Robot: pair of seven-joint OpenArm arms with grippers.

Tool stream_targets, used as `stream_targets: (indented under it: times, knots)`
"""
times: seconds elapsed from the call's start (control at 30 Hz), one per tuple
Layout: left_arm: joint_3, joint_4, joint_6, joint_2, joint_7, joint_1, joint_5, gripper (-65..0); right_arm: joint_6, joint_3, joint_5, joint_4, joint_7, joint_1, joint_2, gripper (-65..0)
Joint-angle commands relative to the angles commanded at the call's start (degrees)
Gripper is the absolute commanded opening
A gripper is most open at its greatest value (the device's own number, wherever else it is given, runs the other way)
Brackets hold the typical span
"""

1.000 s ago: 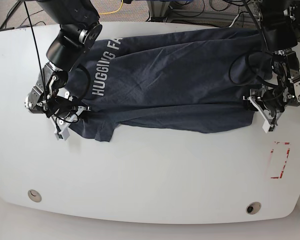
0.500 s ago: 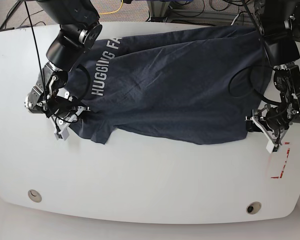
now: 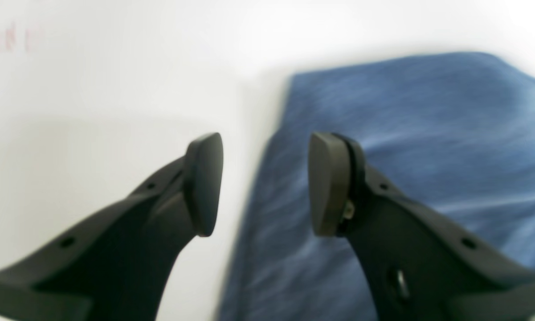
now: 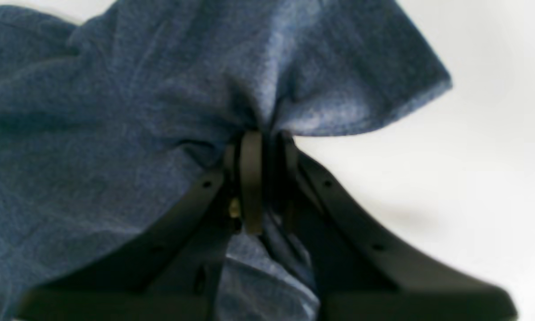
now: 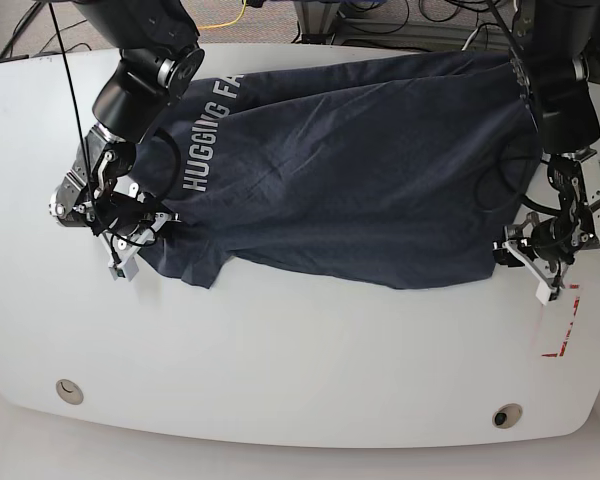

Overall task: Layout the t-shirt on the table in an organized manner, then fold the t-shirt properly
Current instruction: 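Drag the hem with the left gripper back toward the hem side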

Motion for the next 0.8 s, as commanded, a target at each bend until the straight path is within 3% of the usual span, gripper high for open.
stream_targets:
  times: [0.27,0.47,0.63,0.8]
  knots:
    - [4.66,-5.71,-0.18,0.09,-3.69,-0.88,2.02,-35.8,0.0,0.0,0.0,0.0,-0.09,0.0,0.0,-59.9]
    - [5.89,-6.42,-6.51,2.46,-1.67,-0.79,1.49,-35.8,0.0,0.0,0.0,0.0,-0.09,0.0,0.0,-59.9]
    - [5.89,-5.98,-9.49,3.87,2.37,-0.7,1.23,-36.1,0.0,0.0,0.0,0.0,-0.09,0.0,0.0,-59.9]
    - [5.89,-5.89,-12.04,4.84,2.81,-0.7,1.32,-36.3,0.0,0.0,0.0,0.0,-0.09,0.0,-0.09,-59.9]
